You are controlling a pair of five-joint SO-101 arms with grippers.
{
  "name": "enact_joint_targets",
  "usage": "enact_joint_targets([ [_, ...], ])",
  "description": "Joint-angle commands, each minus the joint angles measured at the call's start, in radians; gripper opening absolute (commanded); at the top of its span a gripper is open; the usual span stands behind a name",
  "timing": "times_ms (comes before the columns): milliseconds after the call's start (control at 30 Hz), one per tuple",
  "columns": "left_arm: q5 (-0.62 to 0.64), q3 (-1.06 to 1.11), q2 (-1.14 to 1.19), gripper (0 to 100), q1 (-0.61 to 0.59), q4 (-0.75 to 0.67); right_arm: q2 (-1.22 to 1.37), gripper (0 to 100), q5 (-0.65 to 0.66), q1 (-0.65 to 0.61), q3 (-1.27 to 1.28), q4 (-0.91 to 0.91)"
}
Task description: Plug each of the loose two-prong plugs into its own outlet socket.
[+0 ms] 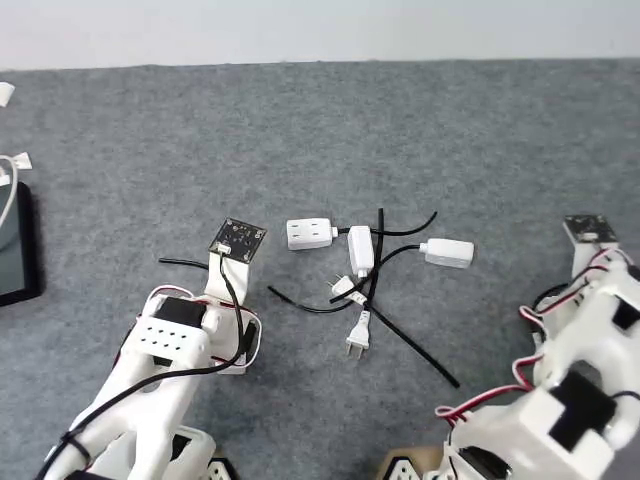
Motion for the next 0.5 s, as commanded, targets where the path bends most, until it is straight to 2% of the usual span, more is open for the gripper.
enact_joint_targets([
  [0,-0.012,0.027,0.064,1,-0.037,-0.014,-0.088,0.9,-0.034,-0.031,0.021,0.005],
  [467,-0.012,0.027,0.064,1,-0.04,-0.014,-0.101,1.2,-0.044,-0.05,0.137,-0.127],
])
